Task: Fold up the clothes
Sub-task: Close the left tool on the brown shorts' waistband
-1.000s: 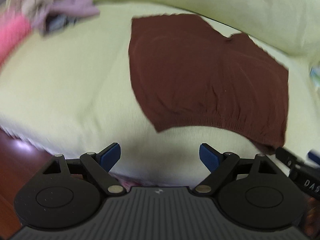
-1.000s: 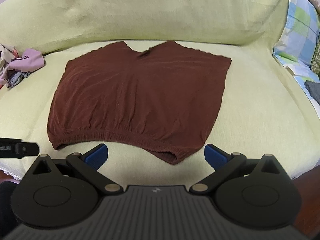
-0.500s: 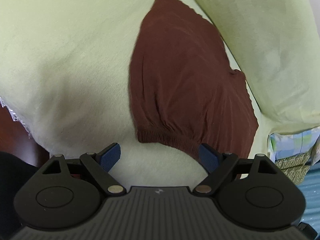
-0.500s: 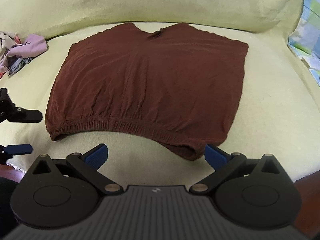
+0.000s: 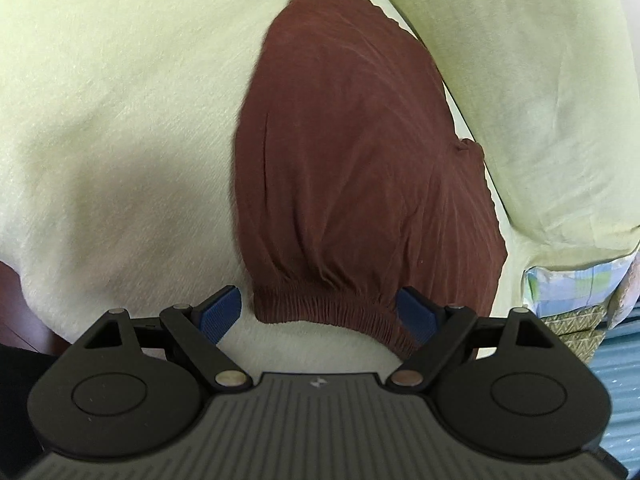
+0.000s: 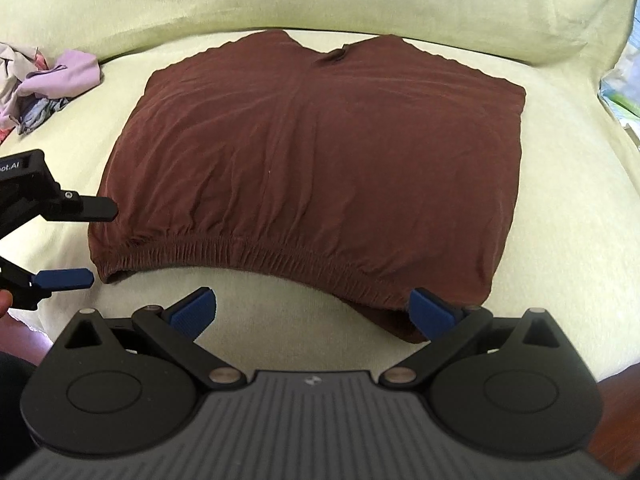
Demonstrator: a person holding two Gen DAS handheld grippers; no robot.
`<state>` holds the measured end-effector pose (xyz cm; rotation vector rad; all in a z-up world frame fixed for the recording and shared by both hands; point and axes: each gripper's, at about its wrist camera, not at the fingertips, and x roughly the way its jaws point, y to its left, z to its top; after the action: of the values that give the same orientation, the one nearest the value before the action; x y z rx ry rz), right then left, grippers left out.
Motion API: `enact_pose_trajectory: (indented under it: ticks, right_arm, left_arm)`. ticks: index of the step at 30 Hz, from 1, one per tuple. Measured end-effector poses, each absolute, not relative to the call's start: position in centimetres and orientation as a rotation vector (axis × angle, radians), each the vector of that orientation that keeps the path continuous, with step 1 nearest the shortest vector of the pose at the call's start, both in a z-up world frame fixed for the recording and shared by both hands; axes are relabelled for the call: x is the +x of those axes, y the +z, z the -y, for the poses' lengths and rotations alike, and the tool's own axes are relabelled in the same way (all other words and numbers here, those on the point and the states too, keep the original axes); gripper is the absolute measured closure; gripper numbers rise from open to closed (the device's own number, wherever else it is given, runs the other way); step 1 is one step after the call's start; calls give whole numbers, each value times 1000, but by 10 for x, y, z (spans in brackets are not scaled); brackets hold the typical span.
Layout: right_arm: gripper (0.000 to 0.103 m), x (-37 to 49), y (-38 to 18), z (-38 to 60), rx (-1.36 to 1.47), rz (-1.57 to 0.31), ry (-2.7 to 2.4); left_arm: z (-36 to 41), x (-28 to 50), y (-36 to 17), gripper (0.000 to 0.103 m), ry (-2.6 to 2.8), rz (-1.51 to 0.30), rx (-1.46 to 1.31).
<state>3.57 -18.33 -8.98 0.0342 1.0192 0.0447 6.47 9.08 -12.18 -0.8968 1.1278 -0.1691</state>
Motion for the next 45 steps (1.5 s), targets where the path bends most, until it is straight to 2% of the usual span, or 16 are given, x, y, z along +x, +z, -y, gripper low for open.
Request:
enact_pose_trajectory:
  ticks: [26, 32, 42, 45]
  right_arm:
    - [1, 57, -93, 182, 1, -1014, 39]
    - [1, 69, -94, 188, -10, -1011, 22]
    - [1, 127, -72, 193, 47, -977, 215]
    - [2, 163, -55, 182, 52, -949, 307]
  left_arm:
    - [-101, 84, -143, 19, -265, -1031, -1004]
    - [-103, 98, -146, 29, -295, -1017, -1008]
    - [-99, 88, -162, 31, -235, -1002, -1036]
    - [-93, 91, -163, 41, -242, -1013, -1003]
